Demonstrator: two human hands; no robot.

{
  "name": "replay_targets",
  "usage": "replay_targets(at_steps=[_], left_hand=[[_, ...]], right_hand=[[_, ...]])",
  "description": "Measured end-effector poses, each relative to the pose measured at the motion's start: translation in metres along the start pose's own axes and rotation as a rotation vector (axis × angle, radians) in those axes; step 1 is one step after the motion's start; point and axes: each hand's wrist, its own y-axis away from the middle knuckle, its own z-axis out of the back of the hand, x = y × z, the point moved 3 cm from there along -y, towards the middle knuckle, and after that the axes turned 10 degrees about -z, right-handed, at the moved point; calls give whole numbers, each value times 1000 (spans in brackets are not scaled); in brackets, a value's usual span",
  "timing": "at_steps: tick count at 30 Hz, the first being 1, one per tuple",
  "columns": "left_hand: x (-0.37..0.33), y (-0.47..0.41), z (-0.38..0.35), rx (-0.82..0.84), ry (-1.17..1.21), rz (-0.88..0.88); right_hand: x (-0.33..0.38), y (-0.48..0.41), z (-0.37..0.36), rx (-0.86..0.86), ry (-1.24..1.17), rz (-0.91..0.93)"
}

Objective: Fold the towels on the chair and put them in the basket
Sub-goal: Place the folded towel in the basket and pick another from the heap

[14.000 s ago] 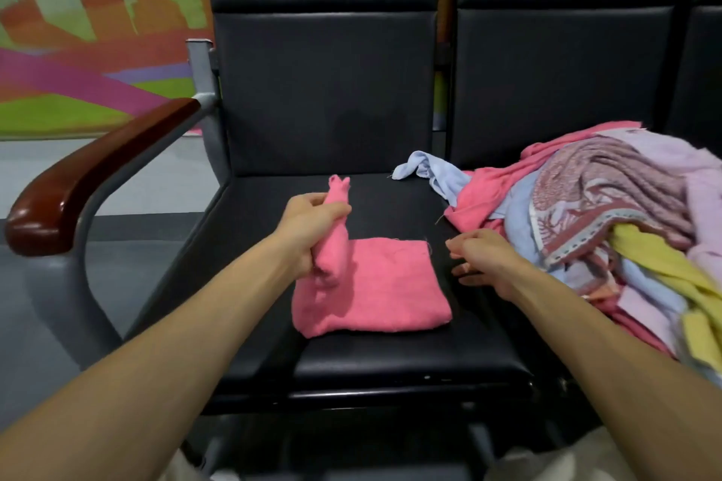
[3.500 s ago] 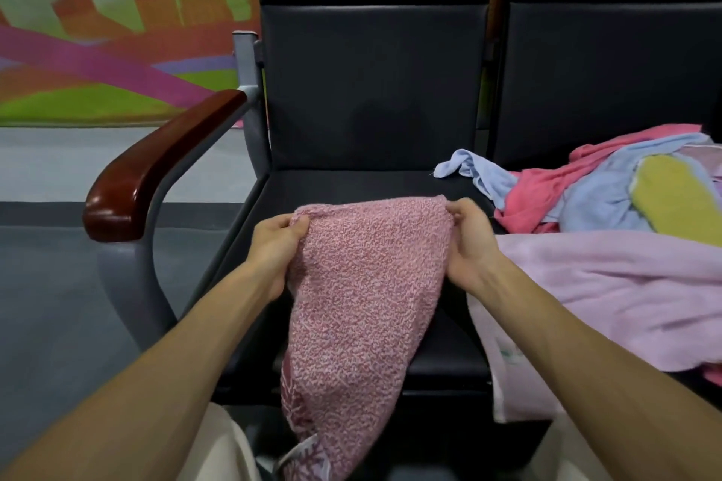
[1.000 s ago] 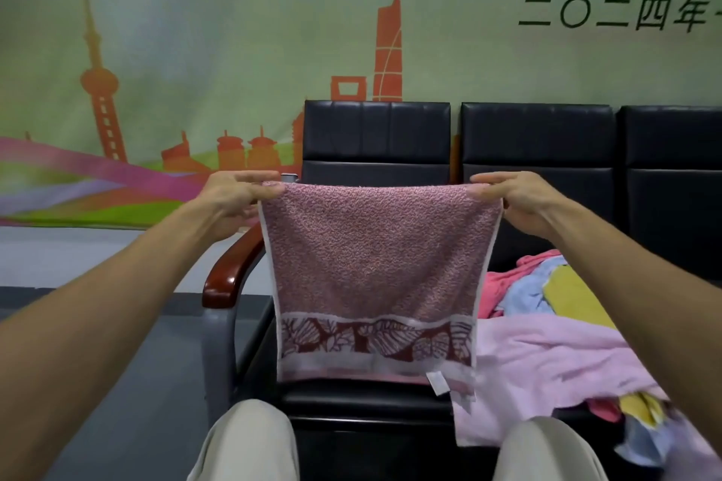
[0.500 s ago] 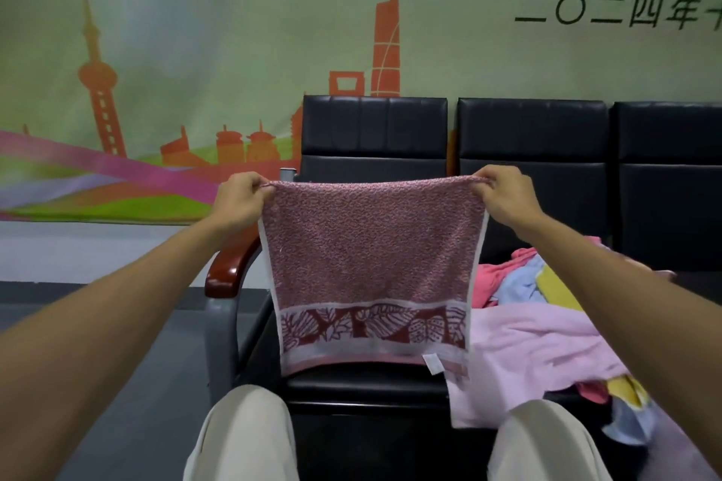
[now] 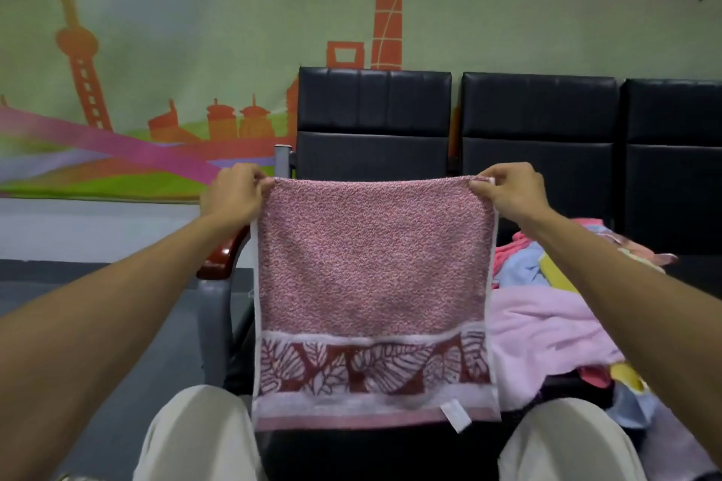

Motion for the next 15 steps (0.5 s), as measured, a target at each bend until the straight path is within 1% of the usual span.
replay_targets(at_steps=[2,3,5,7,8,10,12,14,15], left_hand=[[11,1,-21,0,-40,20],[16,1,-33,0,-1,54],[28,0,-64,21,232,167],[45,-3,-99,31,493,325],[53,-5,-115,24,566,377],[70,-9,-148,20,609,414],[91,-9,-184,45,599,438],[133,-13,-237,68,573,437],[140,-11,-252,71,554,457]], right_hand=[[-12,-8,-19,33,57,-12],[-20,-13,-30,52,80,-24],[-36,-23,-53,67,109,-56],[-52,-33,-75,62,131,-88],[-60,-39,-85,56,145,-108],[-79,-49,-105,59,174,-149],[-98,-59,-125,79,202,-176],[-115,-66,-146,106,218,-210],[-125,-70,-158,122,225,-231]])
